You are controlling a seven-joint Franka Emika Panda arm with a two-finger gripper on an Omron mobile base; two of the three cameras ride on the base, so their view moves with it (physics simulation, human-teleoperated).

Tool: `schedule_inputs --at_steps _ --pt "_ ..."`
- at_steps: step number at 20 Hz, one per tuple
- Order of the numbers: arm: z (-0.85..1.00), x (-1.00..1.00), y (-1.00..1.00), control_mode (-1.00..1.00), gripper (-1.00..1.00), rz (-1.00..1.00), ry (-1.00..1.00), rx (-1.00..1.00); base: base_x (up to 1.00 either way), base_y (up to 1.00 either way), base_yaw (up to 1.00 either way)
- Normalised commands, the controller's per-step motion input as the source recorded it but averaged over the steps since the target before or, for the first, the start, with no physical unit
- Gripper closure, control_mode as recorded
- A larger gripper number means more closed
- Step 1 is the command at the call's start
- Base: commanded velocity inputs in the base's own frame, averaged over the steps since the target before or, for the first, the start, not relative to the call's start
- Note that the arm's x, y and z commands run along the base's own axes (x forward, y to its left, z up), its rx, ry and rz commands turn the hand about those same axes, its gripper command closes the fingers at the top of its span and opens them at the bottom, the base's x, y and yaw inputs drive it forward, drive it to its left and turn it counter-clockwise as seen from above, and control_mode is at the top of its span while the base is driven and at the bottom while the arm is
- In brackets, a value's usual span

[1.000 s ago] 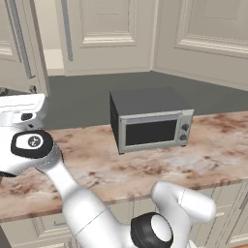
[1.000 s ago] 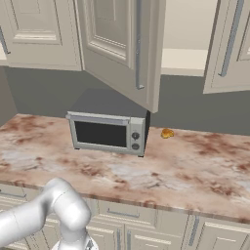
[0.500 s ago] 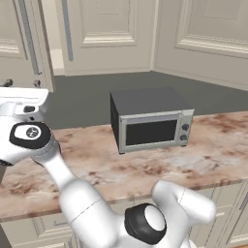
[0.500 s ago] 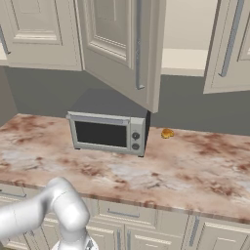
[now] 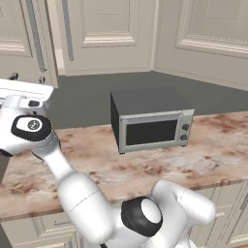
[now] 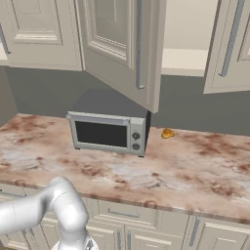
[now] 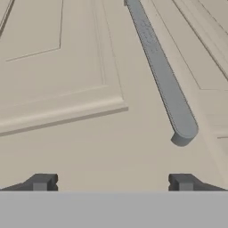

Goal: Close all open cabinet doors.

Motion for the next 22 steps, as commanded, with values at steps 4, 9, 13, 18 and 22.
schedule_inputs --at_steps 4,9,13,18,22 --pt "0.0 0.48 -0.27 -1.0 -1.0 0.05 0.0 0.08 0.0 0.0 0.0" --pt "0.0 0.55 -0.25 -1.0 -1.0 0.07 0.0 0.08 0.0 0.0 0.0" --pt "0.0 0.49 -0.19 -1.0 -1.0 0.08 0.0 0.06 0.0 0.0 0.0" --pt "0.0 0.41 -0.16 -1.0 -1.0 0.07 0.0 0.05 0.0 0.0 0.0" --pt "0.0 0.26 -0.09 -1.0 -1.0 0.08 0.0 0.02 0.0 0.0 0.0"
